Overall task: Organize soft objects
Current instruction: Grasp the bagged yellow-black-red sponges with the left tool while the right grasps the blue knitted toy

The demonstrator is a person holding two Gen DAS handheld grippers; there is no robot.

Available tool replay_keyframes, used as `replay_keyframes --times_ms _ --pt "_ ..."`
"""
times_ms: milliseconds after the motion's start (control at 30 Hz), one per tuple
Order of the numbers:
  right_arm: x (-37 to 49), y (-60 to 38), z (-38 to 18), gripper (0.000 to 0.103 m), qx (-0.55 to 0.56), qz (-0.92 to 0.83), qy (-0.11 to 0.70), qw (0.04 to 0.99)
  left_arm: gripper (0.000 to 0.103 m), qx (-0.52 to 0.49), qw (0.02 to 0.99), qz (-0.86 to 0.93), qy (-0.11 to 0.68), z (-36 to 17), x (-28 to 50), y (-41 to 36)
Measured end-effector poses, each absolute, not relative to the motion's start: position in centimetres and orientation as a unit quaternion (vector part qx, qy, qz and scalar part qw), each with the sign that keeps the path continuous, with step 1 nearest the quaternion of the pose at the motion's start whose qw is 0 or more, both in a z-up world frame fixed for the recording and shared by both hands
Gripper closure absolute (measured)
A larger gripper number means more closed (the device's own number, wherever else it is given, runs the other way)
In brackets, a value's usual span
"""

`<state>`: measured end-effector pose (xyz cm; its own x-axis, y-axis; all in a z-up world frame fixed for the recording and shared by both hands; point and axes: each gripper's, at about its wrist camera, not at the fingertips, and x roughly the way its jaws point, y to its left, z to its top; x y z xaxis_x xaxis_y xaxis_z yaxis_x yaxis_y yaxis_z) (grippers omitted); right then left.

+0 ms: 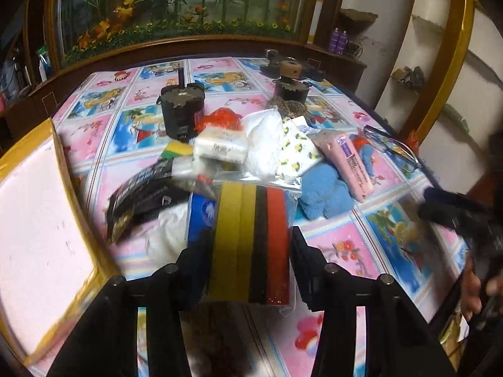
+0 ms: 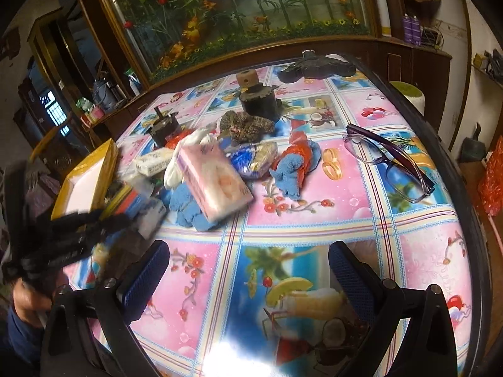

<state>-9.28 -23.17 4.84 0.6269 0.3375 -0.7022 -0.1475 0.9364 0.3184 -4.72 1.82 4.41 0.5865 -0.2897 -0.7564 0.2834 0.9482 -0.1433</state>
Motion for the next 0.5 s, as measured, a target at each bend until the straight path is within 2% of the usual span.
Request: replay_keyframes --times_ms 67,200,267,433,500 --pt "-8.2 -23.2 5.2 0.014 0.112 0.123 0.408 0.898 0.057 -0.009 0.890 -0.166 0.425 4.2 -5.9 2.3" --pt "-5.1 -23.8 5.1 0.023 0.122 0.094 0.418 0.895 0.056 -0.014 0.886 -0.172 0.430 3.4 -8.1 3.1" --pt "-3.3 -23.9 4.8 0.034 0.120 0.077 0.424 0.894 0.056 -0.014 0.886 -0.171 0.431 3.1 -8.7 3.4" --pt "0.2 -24.4 3.8 0.035 0.137 0.048 0.441 0.886 0.056 -0.015 0.881 -0.166 0.444 2.1 -9.1 3.6" --pt "1.2 -24.4 3.1 0.041 0.132 0.033 0.453 0.881 0.056 -0.014 0.878 -0.167 0.449 1.8 -9.0 3.4"
